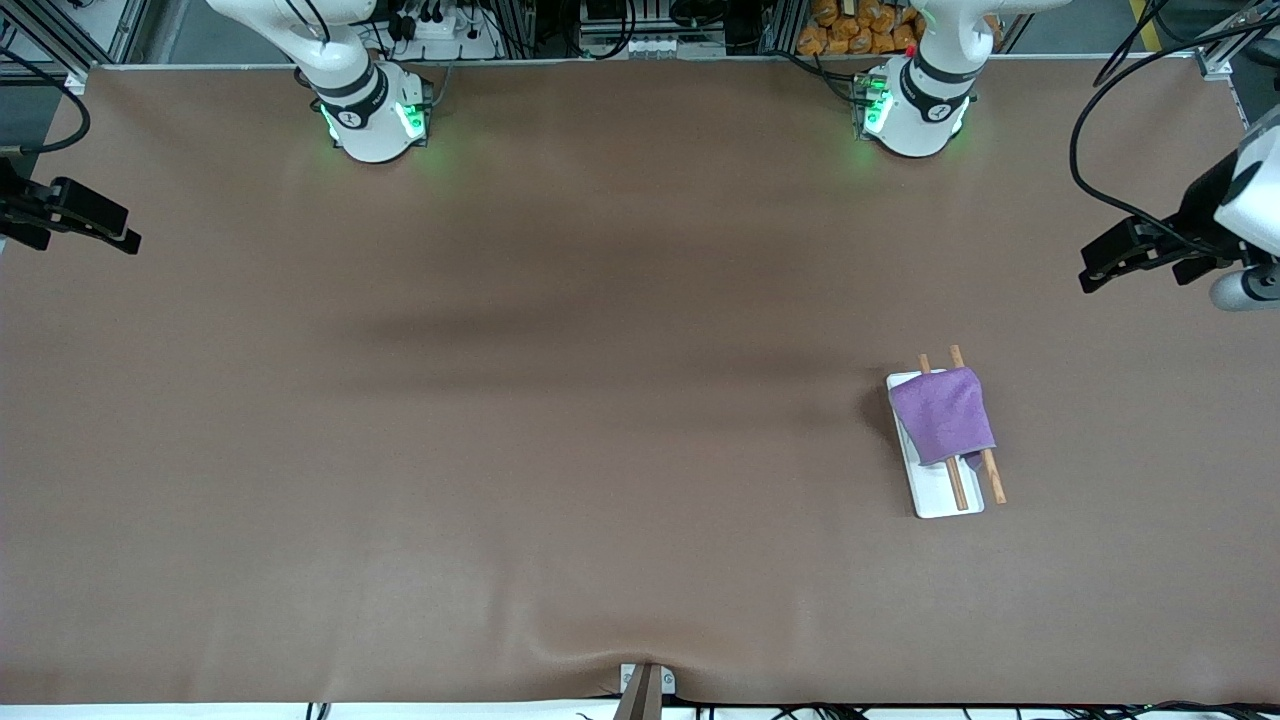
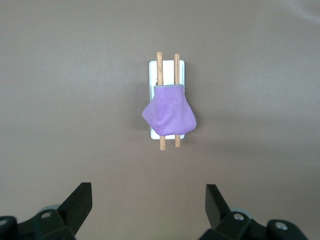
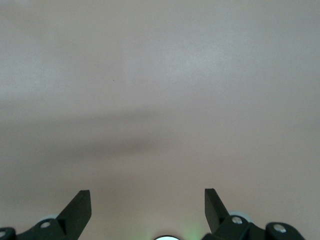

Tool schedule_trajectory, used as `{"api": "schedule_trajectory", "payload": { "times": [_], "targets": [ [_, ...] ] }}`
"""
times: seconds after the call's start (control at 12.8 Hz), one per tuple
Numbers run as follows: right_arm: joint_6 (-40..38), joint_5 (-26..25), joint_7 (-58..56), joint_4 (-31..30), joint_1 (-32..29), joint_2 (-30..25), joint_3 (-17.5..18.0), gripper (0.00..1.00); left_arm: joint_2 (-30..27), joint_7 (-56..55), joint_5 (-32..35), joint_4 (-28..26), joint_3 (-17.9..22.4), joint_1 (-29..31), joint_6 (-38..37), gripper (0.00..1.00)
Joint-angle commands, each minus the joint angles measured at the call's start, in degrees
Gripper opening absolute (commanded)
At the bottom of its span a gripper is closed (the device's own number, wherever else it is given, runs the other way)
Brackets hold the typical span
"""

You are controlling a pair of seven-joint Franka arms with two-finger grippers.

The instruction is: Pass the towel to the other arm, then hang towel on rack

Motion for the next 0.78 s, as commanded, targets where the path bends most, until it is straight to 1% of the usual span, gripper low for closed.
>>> {"api": "schedule_trajectory", "payload": {
  "times": [0.0, 0.16, 0.31, 0.7],
  "targets": [
    [-0.41, 0.48, 0.52, 0.55, -0.05, -0.26, -0.17, 1.00, -6.07, 2.09, 1.33, -7.74, 0.91, -0.81, 3.46, 1.00],
    [-0.41, 0.48, 0.52, 0.55, -0.22, -0.26, -0.26, 1.00, -7.12, 2.17, 1.33, -8.35, 0.91, -0.81, 1.62, 1.00],
    [-0.49, 0.48, 0.52, 0.64, -0.22, -0.26, -0.26, 1.00, -9.58, 2.17, 1.33, -10.54, 0.91, -0.72, 1.61, 1.00],
    [-0.41, 0.48, 0.52, 0.64, -0.22, -0.26, -0.26, 1.00, -9.86, 2.18, 1.51, -9.68, 0.91, -0.64, 0.03, 1.00]
  ]
}}
